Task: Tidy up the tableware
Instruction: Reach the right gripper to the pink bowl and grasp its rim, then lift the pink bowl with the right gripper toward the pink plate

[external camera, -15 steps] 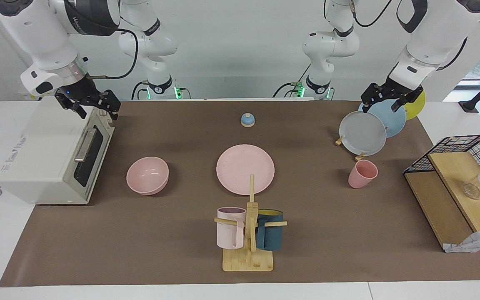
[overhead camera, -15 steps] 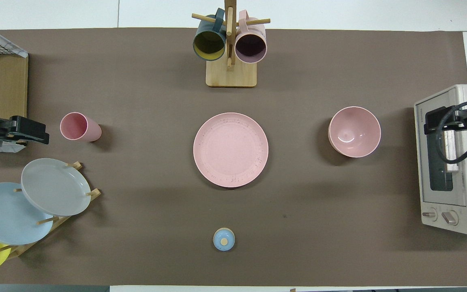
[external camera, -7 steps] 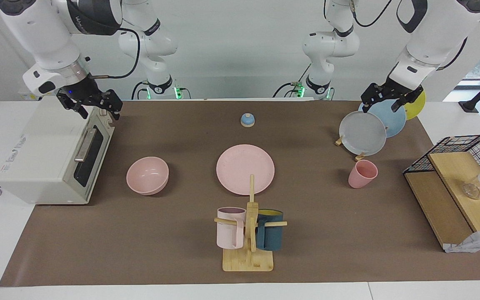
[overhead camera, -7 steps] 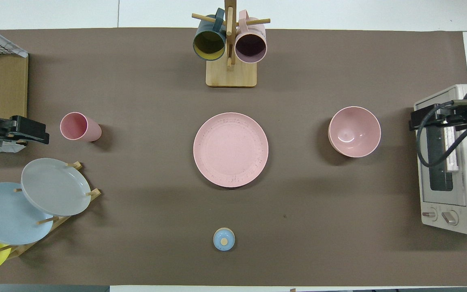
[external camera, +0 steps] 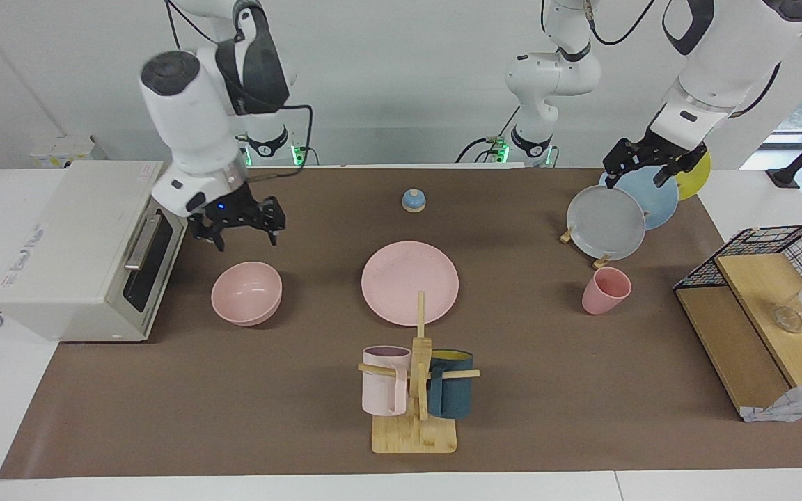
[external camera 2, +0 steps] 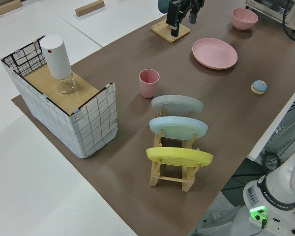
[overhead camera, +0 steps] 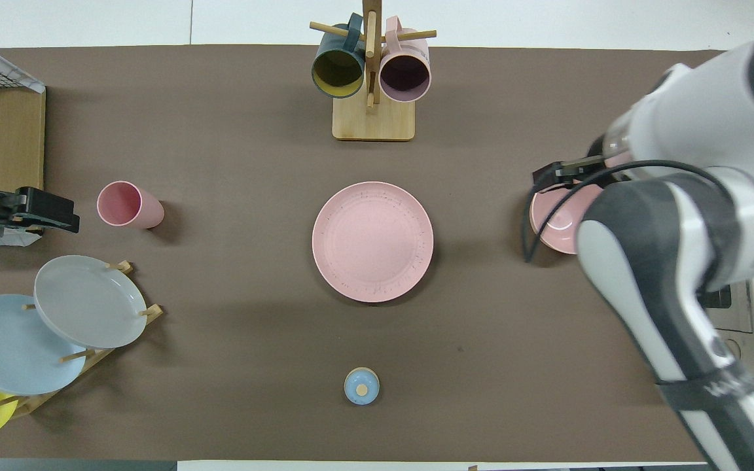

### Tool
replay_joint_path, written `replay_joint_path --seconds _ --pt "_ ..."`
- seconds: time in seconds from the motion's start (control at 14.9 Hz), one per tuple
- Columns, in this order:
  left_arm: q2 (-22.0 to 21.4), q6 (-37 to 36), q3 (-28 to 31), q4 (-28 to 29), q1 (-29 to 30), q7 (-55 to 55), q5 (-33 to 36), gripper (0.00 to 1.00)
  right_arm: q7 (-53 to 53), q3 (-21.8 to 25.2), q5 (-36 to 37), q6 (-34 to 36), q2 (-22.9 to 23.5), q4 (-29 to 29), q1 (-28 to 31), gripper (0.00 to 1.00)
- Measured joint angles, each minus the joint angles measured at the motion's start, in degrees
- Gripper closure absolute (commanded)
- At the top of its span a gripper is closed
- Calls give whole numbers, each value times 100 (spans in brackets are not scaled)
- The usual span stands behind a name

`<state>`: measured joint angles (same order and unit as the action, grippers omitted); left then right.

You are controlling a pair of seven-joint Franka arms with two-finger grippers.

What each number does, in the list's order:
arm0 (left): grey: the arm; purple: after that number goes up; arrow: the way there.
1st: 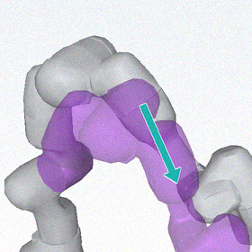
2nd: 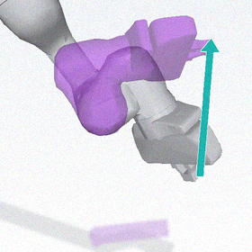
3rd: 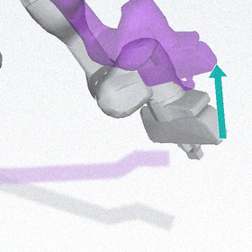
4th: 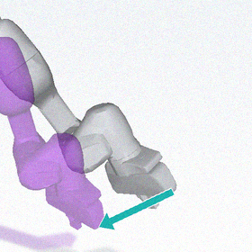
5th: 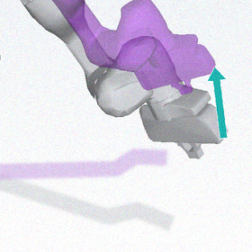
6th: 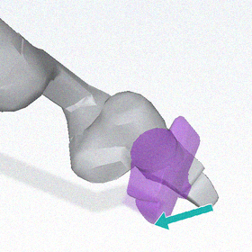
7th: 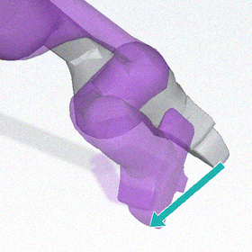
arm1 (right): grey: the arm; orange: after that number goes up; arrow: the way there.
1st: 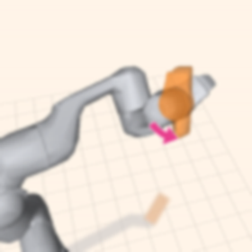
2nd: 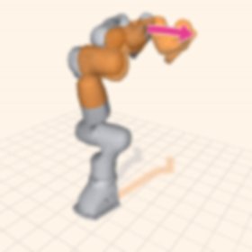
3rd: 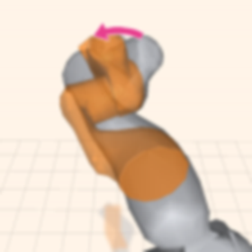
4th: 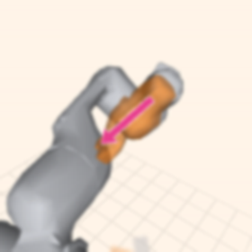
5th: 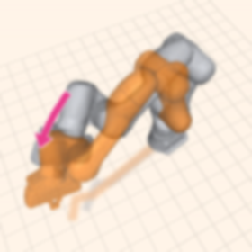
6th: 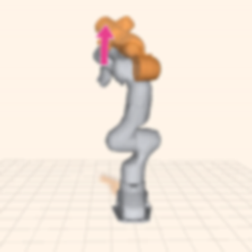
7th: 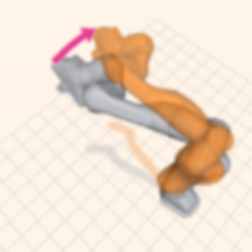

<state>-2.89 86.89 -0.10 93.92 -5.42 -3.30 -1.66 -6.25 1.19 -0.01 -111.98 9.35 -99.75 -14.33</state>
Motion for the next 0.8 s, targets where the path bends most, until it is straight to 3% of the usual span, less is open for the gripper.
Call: replay_joint_path --seconds 0.27,0.8 --pt "0 0 0 0 0 0 0 0 -187 17 0 -1490 516 -877 -166 0" --pt "0 0 0 0 0 0 0 0 -186 24 3 -1573 782 -1030 -181 0"
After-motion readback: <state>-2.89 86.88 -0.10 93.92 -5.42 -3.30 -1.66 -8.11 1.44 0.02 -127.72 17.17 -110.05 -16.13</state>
